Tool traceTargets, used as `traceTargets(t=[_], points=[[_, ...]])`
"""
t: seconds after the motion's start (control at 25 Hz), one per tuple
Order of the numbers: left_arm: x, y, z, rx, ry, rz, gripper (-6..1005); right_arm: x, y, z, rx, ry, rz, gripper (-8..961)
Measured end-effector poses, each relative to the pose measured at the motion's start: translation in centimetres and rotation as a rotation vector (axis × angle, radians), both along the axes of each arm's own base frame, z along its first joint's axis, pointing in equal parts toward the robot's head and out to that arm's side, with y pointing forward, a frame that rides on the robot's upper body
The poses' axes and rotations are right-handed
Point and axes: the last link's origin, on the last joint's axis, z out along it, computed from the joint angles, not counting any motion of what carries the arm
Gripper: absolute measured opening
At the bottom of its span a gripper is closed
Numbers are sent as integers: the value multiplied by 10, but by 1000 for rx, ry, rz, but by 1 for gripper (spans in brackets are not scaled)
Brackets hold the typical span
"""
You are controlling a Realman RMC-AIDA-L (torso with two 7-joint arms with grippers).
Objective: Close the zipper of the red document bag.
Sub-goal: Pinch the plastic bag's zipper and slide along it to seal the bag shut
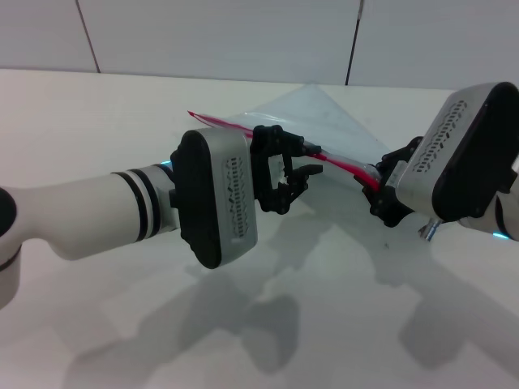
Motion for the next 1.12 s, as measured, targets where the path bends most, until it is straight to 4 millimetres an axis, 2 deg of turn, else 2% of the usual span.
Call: traceTargets(t=[0.36,1.12], points=[[1,0,0,5,9,-17,190,0,0,0,-1,0,1,50],[0,-1,-7,41,52,-27,75,-1,2,-2,-5,-5,2,49]])
